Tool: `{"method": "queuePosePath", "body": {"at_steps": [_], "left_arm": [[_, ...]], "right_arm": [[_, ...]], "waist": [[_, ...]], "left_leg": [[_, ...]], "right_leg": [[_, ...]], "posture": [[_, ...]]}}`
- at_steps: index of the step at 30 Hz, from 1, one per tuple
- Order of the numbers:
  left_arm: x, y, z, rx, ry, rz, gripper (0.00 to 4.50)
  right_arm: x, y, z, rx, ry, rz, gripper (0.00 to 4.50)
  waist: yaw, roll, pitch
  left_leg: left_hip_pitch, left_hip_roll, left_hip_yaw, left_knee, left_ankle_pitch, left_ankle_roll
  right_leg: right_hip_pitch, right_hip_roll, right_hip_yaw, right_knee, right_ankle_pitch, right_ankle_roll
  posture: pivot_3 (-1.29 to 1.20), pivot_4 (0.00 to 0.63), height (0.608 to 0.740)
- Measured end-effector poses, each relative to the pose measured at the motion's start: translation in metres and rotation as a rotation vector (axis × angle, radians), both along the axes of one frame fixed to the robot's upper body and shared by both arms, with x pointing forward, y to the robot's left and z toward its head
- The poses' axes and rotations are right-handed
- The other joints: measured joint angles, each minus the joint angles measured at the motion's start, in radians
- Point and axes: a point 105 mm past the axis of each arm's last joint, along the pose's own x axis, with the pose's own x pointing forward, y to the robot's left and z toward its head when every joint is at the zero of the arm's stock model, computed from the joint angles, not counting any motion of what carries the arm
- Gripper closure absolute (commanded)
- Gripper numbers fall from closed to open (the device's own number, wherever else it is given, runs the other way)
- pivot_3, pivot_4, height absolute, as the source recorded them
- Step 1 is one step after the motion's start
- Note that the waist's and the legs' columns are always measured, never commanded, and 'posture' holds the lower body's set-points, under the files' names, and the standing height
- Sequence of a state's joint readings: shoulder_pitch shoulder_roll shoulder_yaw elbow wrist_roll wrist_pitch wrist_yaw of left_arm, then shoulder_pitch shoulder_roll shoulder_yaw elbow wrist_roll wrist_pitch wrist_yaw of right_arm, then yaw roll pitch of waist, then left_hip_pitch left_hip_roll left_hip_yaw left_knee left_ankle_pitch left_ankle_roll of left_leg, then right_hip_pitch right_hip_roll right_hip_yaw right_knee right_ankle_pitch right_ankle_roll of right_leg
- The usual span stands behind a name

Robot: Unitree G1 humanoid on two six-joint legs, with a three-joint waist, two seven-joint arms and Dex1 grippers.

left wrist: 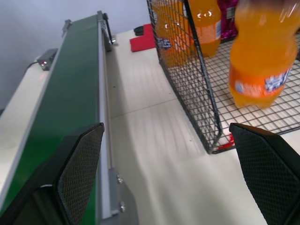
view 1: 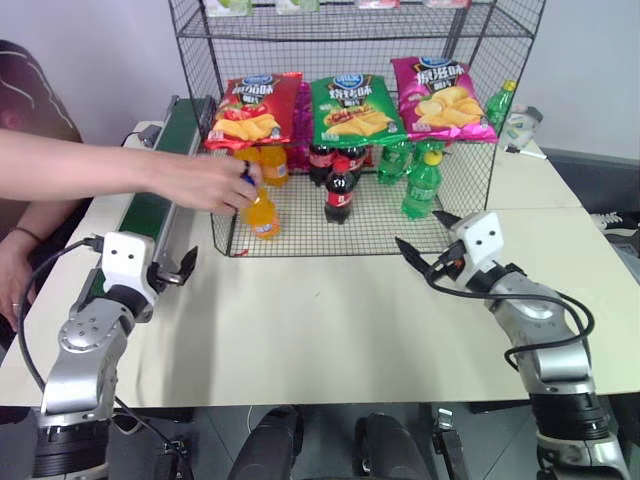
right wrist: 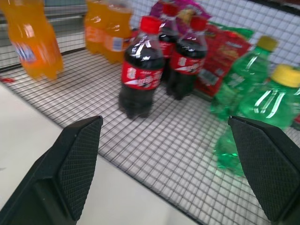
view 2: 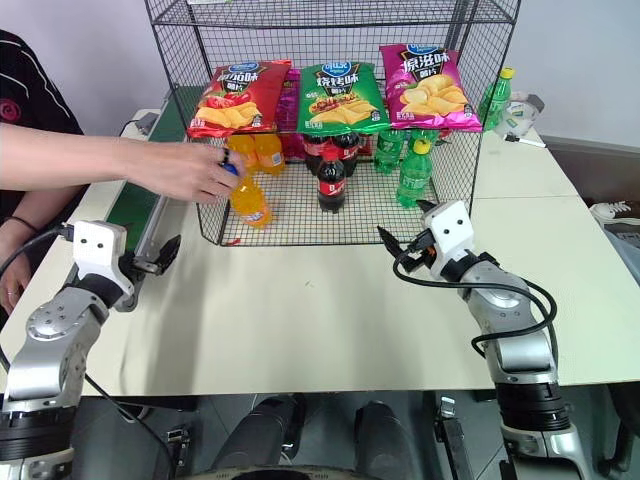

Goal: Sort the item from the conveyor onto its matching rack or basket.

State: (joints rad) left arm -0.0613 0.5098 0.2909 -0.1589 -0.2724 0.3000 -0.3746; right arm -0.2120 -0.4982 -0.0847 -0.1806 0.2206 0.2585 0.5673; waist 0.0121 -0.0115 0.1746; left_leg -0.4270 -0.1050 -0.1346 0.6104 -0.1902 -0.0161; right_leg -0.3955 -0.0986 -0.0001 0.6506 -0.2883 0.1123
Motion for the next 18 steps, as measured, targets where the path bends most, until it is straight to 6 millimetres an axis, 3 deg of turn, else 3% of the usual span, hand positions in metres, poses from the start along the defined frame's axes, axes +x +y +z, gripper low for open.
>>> {"method": "queuePosePath", "body": {"at_steps": [13, 18], "left_arm": [[0.002, 0.002, -0.003, -0.071, 0.013, 0.043, 0.03], [0.002, 0.018, -0.003, -0.069, -0.004, 0.133, 0.03]], "right_arm": [[-0.002, 0.007, -0.005, 0.047, 0.045, 0.05, 0.0], [-0.003, 0.018, -0.007, 0.056, 0.052, 0.083, 0.0]], "waist": [[0.0, 0.0, 0.0], [-0.001, 0.0, 0.0]], "left_leg": [[0.0, 0.0, 0.0, 0.0, 0.0, 0.0], [0.0, 0.0, 0.0, 0.0, 0.0, 0.0]], "right_leg": [[0.0, 0.0, 0.0, 0.0, 0.0, 0.0], [0.0, 0.0, 0.0, 0.0, 0.0, 0.0]], "posture": [[0.0, 0.15, 0.74], [0.0, 0.15, 0.74]]}}
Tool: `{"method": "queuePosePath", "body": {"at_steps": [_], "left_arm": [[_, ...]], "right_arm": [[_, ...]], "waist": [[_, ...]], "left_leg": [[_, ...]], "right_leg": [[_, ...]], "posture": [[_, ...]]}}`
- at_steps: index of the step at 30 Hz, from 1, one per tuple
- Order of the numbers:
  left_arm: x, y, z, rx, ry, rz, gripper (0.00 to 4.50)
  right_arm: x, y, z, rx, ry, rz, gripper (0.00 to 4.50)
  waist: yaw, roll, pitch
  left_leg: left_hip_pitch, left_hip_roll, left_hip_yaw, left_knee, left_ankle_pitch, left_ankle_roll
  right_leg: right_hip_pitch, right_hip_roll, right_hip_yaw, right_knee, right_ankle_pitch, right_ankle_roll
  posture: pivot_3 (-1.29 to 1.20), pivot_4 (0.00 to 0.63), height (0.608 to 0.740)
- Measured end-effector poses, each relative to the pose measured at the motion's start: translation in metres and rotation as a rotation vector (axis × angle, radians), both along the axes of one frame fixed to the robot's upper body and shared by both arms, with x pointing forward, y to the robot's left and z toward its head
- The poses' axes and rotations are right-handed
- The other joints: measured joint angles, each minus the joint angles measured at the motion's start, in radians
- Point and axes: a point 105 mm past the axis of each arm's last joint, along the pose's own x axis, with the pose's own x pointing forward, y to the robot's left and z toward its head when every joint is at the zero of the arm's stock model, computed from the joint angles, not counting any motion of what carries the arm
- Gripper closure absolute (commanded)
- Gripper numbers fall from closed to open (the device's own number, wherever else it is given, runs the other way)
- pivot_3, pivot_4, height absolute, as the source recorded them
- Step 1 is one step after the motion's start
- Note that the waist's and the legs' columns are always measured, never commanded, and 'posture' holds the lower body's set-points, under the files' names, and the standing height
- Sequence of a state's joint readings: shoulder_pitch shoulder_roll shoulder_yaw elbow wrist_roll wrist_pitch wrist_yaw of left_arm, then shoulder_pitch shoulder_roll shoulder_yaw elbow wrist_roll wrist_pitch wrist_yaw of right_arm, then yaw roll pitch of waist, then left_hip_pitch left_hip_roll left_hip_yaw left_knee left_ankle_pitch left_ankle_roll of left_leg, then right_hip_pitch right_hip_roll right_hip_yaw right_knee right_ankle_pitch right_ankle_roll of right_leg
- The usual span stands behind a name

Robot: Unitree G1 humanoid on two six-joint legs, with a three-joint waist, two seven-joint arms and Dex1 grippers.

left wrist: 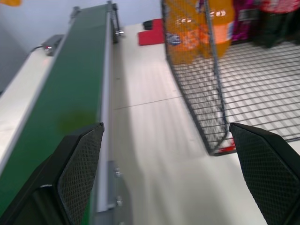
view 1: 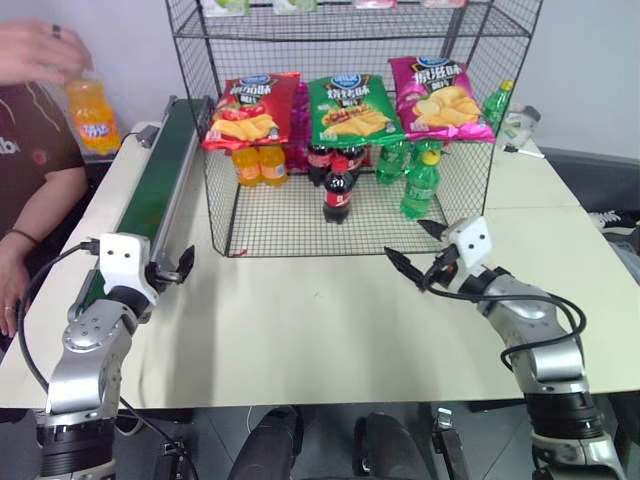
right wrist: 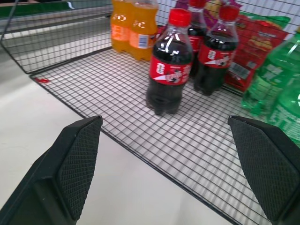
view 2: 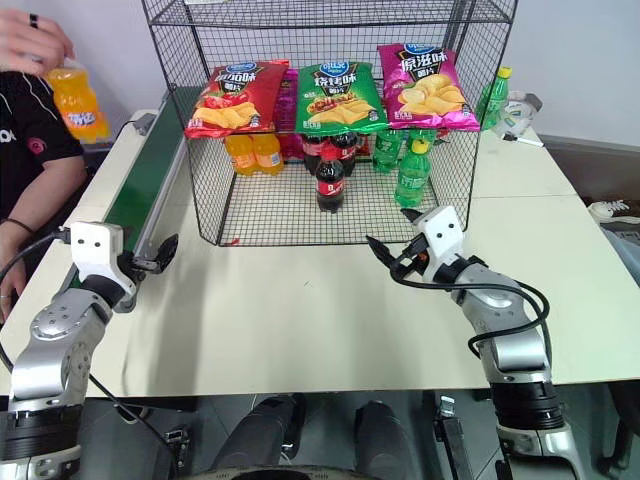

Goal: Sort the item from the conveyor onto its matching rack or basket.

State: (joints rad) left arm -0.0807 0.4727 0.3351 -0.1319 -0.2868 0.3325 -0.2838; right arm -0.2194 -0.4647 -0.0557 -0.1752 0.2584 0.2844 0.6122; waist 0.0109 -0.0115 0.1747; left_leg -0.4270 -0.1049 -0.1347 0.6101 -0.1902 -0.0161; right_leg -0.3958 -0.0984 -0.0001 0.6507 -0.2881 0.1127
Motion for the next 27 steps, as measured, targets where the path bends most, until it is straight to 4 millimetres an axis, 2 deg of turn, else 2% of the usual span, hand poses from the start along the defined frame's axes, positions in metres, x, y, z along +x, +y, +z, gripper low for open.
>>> {"method": "queuePosePath", "body": {"at_steps": [4, 9, 13, 27], "left_arm": [[-0.002, 0.02, 0.004, -0.013, -0.025, 0.092, 0.03], [-0.003, 0.043, 0.01, -0.056, -0.055, 0.188, 0.03], [-0.001, 0.046, 0.007, -0.067, -0.05, 0.197, 0.03], [0.015, 0.047, 0.014, -0.106, -0.095, 0.202, 0.03]], "right_arm": [[0.0, 0.005, 0.001, 0.009, -0.003, 0.015, 0.0], [0.0, 0.023, 0.004, 0.035, -0.007, 0.085, 0.0], [-0.007, 0.042, 0.005, 0.063, 0.009, 0.17, 0.0], [-0.015, 0.063, 0.004, 0.096, 0.022, 0.243, 0.0]], "waist": [[0.001, 0.0, 0.0], [0.0, 0.0, 0.0], [0.001, 0.0, 0.0], [0.0, 0.0, 0.0]], "left_leg": [[0.0, 0.0, 0.0, 0.0, 0.0, 0.0], [0.0, 0.0, 0.0, 0.0, 0.0, 0.0], [0.0, 0.0, 0.0, 0.001, 0.0, 0.0], [0.0, 0.0, 0.0, 0.0, 0.0, 0.0]], "right_leg": [[-0.001, 0.0, 0.0, 0.0, 0.0, 0.0], [-0.001, 0.0, 0.0, 0.0, 0.001, 0.002], [-0.001, 0.0, 0.0, 0.0, 0.001, 0.003], [-0.002, 0.0, 0.0, 0.0, 0.002, 0.003]], "posture": [[0.0, 0.15, 0.74], [0.0, 0.15, 0.74], [0.0, 0.15, 0.74], [0.0, 0.15, 0.74]]}}
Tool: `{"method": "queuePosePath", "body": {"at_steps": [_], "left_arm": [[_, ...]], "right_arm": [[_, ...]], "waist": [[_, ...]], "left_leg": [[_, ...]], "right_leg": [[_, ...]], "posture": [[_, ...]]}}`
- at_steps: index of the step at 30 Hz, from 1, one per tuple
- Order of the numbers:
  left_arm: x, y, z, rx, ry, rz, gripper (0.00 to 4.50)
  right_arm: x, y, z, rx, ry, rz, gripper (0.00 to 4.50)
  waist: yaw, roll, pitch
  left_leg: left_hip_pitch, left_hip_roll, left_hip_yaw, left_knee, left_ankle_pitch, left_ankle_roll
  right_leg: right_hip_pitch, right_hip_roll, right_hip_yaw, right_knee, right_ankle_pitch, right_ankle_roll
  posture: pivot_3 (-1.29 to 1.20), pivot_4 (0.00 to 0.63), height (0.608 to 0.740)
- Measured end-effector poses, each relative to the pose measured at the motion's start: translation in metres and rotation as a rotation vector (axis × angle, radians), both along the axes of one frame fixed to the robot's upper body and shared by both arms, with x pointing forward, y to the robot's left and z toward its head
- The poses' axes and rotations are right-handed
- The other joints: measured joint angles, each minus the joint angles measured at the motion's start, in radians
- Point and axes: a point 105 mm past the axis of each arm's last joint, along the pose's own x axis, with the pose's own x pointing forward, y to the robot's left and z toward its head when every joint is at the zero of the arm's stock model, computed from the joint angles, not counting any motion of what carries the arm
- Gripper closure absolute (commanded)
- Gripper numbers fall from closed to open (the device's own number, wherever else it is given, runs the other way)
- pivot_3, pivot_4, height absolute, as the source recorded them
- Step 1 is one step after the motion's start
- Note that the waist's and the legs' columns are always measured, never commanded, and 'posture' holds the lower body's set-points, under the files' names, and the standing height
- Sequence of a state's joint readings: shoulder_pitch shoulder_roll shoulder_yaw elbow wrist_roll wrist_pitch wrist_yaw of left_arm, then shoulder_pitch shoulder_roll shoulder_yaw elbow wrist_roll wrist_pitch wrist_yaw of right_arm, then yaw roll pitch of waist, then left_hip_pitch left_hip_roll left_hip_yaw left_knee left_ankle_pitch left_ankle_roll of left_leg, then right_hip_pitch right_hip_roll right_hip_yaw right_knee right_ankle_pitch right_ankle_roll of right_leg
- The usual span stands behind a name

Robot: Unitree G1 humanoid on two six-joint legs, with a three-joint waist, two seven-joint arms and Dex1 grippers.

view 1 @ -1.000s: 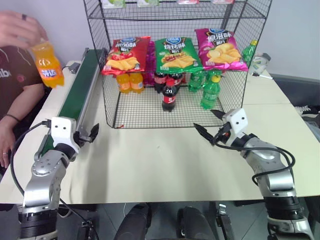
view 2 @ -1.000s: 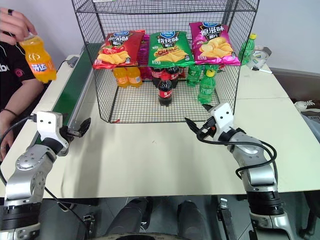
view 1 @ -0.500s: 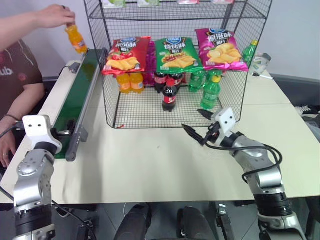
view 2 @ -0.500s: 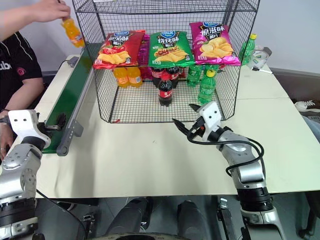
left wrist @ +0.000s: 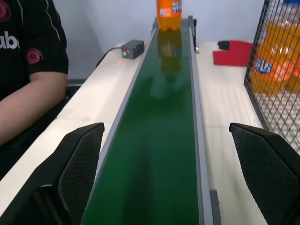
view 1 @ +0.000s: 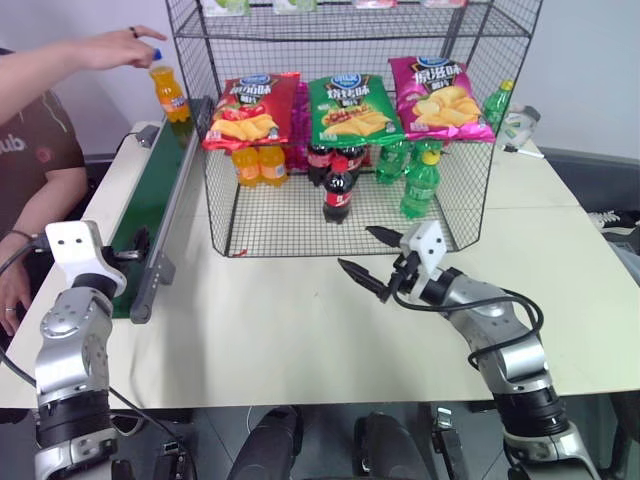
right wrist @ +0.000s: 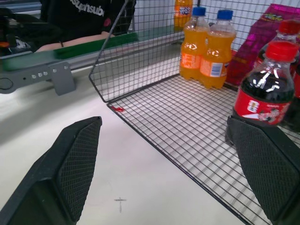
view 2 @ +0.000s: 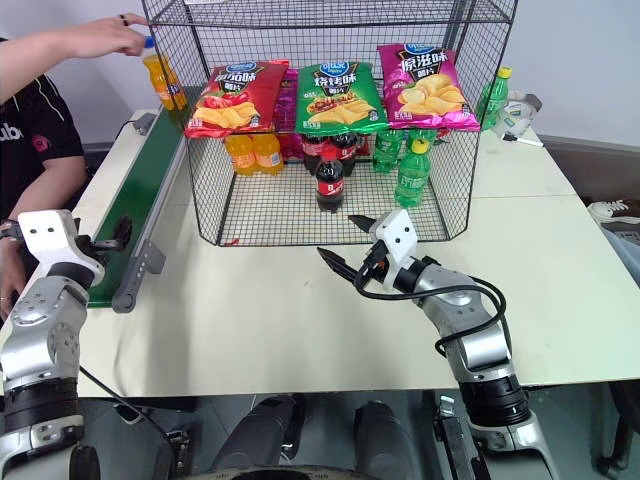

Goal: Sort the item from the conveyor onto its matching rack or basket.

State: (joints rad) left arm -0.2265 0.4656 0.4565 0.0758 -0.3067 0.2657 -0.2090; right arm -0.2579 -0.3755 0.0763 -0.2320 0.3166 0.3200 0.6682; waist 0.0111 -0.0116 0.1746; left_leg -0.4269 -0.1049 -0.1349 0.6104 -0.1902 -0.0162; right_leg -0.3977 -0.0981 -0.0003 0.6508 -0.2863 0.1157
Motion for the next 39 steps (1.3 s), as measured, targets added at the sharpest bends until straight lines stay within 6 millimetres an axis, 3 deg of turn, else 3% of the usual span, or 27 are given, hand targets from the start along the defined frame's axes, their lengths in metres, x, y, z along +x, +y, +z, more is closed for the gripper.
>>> {"method": "queuePosePath", "body": {"at_steps": [6, 14, 30, 39], "left_arm": [[0.0, -0.001, 0.0, -0.004, -0.008, 0.001, 0.03], [-0.011, 0.003, -0.017, -0.03, 0.03, 0.019, 0.03], [-0.044, 0.007, -0.015, -0.039, 0.002, 0.038, 0.03], [-0.046, 0.004, -0.018, -0.061, 0.017, 0.027, 0.03]], "right_arm": [[0.0, 0.001, 0.0, 0.0, 0.001, 0.0, 0.0], [0.001, 0.005, 0.003, -0.01, -0.015, 0.013, 0.0], [0.001, 0.01, -0.001, -0.03, -0.015, 0.013, 0.0], [0.001, 0.01, -0.002, -0.03, -0.014, 0.009, 0.0]], "waist": [[0.0, 0.0, 0.0], [-0.001, 0.0, 0.0], [0.0, 0.0, 0.0], [0.0, 0.0, 0.0]], "left_leg": [[0.0, 0.0, 0.0, 0.0, 0.0, 0.0], [0.0, 0.0, 0.0, 0.0, 0.0, 0.0], [0.0, 0.0, 0.0, 0.0, 0.0, 0.0], [0.0, 0.0, 0.0, 0.0, 0.0, 0.0]], "right_leg": [[0.0, 0.0, 0.0, 0.0, 0.0, 0.0], [0.0, 0.0, 0.0, 0.0, 0.0, 0.0], [0.0, 0.0, 0.0, 0.0, -0.002, -0.003], [0.0, 0.0, 0.0, 0.0, -0.002, -0.003]], "posture": [[0.0, 0.15, 0.74], [0.0, 0.15, 0.74], [0.0, 0.15, 0.74], [0.0, 0.15, 0.74]]}}
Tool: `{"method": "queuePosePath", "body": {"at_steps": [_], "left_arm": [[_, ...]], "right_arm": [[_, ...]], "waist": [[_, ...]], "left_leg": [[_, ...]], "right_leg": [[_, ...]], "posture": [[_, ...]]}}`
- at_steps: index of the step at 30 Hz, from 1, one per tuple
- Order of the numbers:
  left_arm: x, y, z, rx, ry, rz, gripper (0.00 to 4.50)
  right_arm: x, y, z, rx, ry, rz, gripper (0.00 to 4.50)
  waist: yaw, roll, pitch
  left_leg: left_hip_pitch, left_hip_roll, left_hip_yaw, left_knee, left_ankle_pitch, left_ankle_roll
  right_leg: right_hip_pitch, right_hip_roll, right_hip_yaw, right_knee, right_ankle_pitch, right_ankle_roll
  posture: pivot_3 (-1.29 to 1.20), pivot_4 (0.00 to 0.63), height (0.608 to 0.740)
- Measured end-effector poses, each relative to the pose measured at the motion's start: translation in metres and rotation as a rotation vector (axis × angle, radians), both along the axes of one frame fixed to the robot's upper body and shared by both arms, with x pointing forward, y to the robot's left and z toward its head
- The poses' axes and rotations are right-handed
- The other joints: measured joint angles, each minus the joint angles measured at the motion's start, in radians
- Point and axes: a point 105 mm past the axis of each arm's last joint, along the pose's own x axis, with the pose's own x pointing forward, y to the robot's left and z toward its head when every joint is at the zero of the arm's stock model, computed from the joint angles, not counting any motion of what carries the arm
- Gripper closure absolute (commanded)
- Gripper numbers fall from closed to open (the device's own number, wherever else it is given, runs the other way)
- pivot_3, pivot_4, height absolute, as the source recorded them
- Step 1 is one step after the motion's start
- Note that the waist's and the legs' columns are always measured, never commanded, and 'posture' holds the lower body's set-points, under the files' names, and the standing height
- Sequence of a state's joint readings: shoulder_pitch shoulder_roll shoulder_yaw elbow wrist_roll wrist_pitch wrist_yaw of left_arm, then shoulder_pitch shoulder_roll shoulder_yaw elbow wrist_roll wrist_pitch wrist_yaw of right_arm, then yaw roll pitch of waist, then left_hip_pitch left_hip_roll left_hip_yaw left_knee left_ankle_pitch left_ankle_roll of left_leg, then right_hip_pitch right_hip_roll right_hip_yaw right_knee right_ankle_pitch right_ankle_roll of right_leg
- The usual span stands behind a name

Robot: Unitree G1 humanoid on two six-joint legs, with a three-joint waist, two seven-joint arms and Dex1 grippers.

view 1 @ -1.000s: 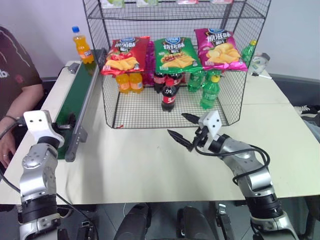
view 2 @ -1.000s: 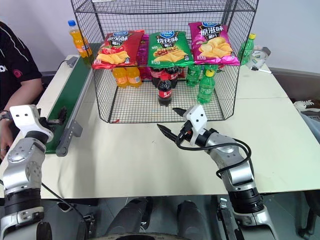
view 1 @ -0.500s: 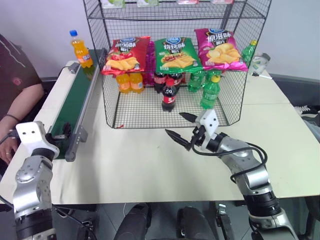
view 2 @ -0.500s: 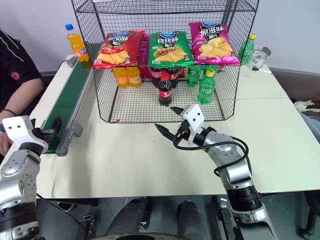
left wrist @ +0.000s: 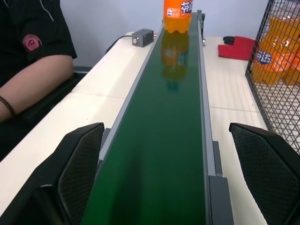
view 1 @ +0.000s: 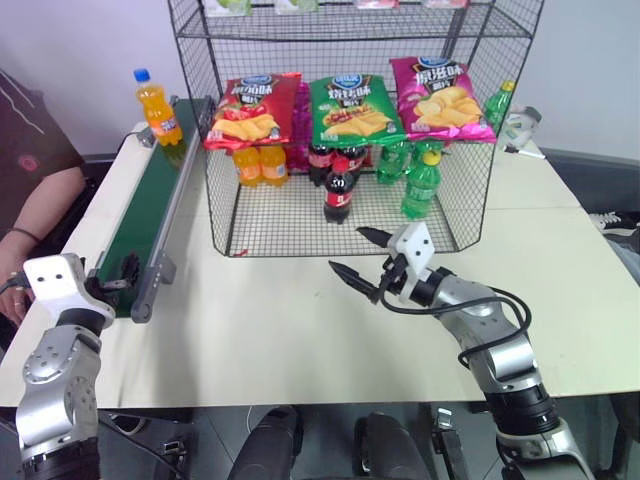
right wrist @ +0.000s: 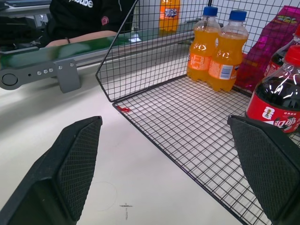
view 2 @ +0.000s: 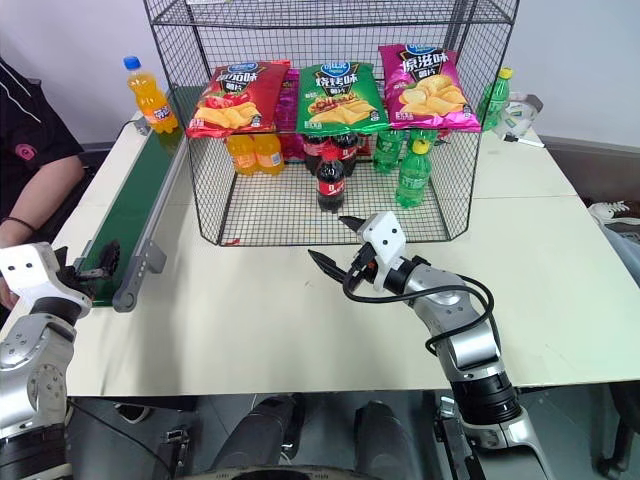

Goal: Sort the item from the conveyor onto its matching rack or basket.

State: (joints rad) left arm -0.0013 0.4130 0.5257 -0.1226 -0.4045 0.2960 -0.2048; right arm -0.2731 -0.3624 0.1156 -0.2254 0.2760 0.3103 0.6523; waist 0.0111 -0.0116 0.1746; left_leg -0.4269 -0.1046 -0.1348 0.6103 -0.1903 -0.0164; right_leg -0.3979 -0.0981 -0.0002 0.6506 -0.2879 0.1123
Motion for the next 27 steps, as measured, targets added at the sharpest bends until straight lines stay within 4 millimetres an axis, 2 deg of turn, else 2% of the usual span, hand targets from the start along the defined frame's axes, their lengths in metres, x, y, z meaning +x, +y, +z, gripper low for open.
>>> {"method": "queuePosePath", "body": {"at_steps": [27], "left_arm": [[0.0072, 0.0054, 0.0039, 0.037, -0.013, 0.042, 0.03]], "right_arm": [[0.0036, -0.0005, -0.0019, -0.004, -0.013, -0.011, 0.0]], "waist": [[0.0, 0.0, 0.0]], "left_leg": [[0.0, 0.0, 0.0, 0.0, 0.0, 0.0]], "right_leg": [[0.0, 0.0, 0.0, 0.0, 0.0, 0.0]], "posture": [[0.0, 0.15, 0.74]]}}
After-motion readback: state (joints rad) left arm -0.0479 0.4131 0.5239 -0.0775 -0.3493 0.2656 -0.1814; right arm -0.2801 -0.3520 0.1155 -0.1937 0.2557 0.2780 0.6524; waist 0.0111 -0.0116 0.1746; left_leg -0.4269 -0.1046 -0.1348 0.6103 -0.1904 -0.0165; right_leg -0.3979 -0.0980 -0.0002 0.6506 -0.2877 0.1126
